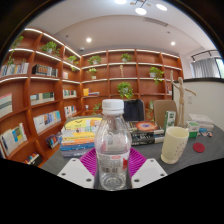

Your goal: Pour water

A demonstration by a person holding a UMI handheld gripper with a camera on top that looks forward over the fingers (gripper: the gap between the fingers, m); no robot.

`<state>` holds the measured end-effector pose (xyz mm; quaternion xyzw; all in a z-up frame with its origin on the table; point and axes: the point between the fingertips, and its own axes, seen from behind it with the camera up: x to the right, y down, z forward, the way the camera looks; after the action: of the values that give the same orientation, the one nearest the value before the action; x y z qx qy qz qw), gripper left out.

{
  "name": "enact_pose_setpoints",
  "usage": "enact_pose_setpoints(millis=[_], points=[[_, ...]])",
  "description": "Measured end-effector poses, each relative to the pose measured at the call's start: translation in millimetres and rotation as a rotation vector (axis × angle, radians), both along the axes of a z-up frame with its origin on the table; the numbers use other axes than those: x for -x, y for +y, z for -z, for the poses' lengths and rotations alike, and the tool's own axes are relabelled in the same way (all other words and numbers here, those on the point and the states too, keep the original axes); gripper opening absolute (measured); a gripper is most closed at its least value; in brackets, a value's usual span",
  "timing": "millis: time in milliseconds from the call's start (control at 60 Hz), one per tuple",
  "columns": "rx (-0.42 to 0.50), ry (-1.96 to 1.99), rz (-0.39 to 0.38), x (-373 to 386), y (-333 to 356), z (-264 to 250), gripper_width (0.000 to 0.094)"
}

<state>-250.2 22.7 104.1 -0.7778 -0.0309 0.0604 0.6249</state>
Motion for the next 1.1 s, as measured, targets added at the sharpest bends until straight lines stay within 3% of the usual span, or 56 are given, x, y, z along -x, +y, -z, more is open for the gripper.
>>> enact_pose_setpoints(millis=[117, 300, 733, 1100], points=[[0.041, 0.113, 0.023, -7.1, 5.6, -3.1, 0.0402], [0.063, 0.610, 0.048, -23.3, 28.3, -20.8, 0.0402], [-0.098, 1.652, 0.131, -109.2, 86.0, -89.3, 0.0401], [-0.095, 2.137, 0.161, -129.3, 101.8, -90.6, 0.0400]])
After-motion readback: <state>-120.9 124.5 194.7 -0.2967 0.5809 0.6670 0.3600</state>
